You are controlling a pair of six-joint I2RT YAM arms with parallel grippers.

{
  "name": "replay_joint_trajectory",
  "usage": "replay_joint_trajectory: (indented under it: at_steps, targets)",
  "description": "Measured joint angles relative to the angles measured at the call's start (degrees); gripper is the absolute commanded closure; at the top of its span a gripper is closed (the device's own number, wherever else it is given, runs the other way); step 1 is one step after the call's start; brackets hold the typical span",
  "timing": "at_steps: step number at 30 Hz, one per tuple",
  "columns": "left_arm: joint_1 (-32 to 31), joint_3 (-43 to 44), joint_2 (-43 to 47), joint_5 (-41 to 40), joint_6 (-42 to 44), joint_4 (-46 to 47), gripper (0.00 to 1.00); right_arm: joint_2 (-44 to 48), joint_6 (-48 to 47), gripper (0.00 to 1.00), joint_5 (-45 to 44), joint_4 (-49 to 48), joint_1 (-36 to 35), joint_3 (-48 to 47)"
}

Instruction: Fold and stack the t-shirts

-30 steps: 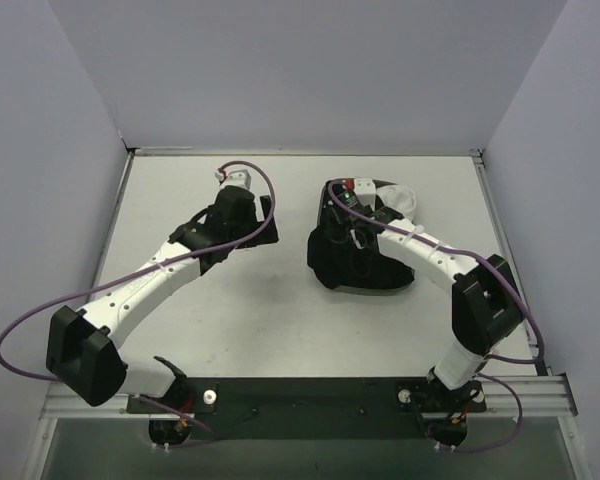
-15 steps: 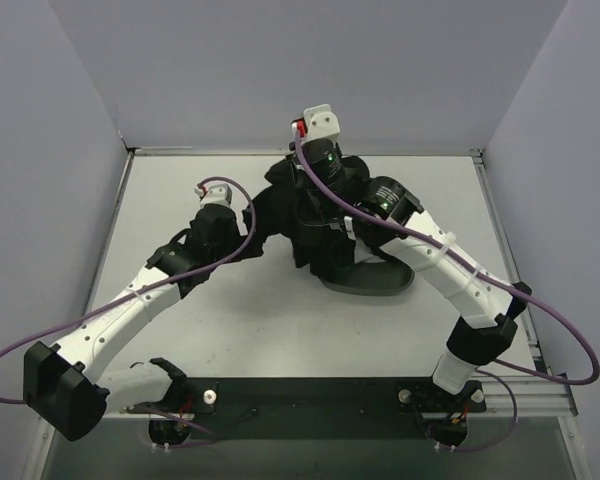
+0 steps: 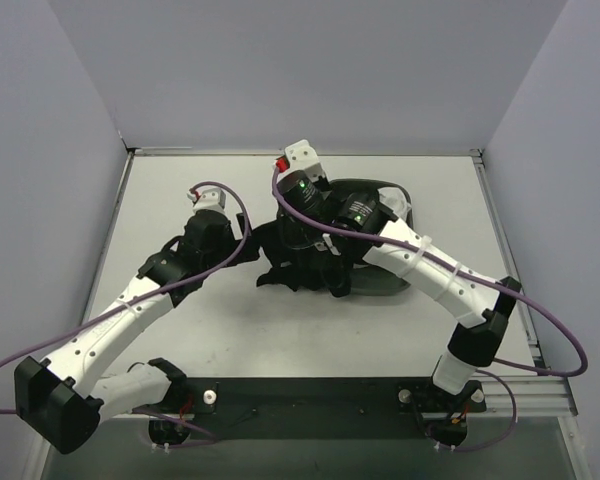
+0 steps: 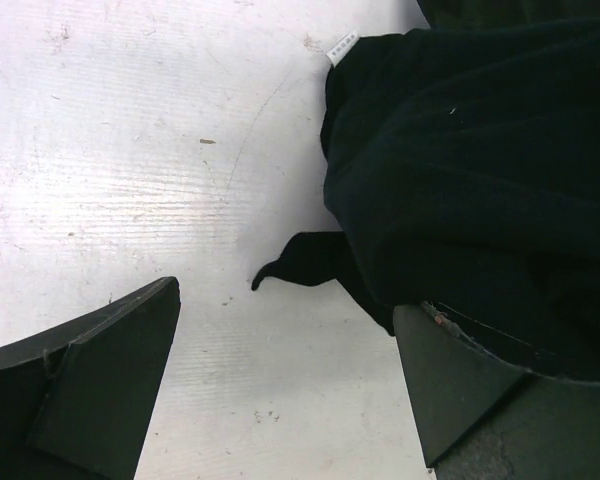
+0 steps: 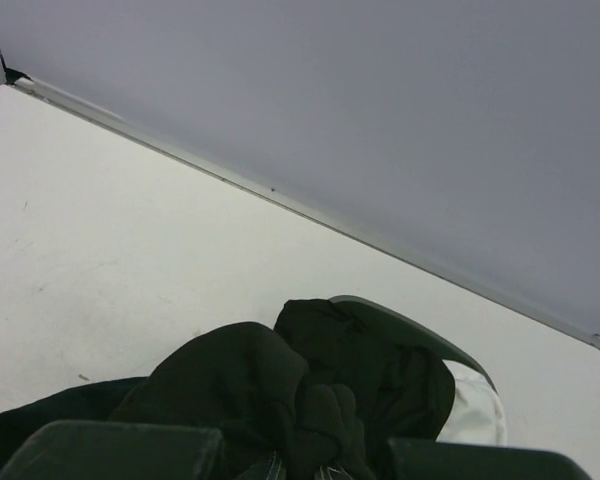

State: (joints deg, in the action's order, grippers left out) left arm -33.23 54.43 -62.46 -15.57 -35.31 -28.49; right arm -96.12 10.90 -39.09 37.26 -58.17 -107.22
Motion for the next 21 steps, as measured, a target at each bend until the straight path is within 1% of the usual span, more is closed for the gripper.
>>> replay_joint_trajectory:
  at_steps: [3,5,7,10,11,13,14,15,17,21]
  targets:
    - [0.0,0.0,0.4,0.0,0.0,-0.2,0.03,1.0,-0.1,1.00,-1.1,-0.4,0.0,0.4]
    - [0.0,0.0,0.6,0.1,0.0,-0.5,0.02,3.3,0.2,1.00,-2.2,-0.8,0.0,2.5]
    - [0.0,0.0,0.9,0.3,0.0,-0.9,0.03,7.5,1.5,1.00,-3.2,-1.6,0.0,7.4]
    - [0.0,0.0,1.8,0.4,0.0,-1.6,0.02,16.3,5.2,1.00,-4.5,-1.9,0.0,19.2]
    - [0.0,0.0,2.1,0.4,0.0,-1.8,0.03,19.1,7.1,0.86,-5.0,-1.9,0.0,23.8]
    - [0.0,0.0,3.1,0.5,0.0,-2.0,0.02,23.1,10.6,0.42,-5.5,-1.3,0.3,31.8]
    - [0.0,-0.1,3.5,0.5,0.0,-2.0,0.03,23.8,12.4,0.07,-5.6,-0.8,0.6,34.4]
    - [0.0,-0.2,3.9,0.5,0.0,-2.0,0.03,24.0,13.8,0.00,-5.8,-0.1,1.3,36.7]
    - [0.0,-0.5,4.2,0.6,0.0,-1.9,0.02,22.9,15.6,0.00,-6.1,0.7,3.3,39.1]
    - [0.0,-1.4,3.5,1.1,0.0,-1.8,0.03,21.6,17.2,0.00,-6.0,0.7,7.0,38.7]
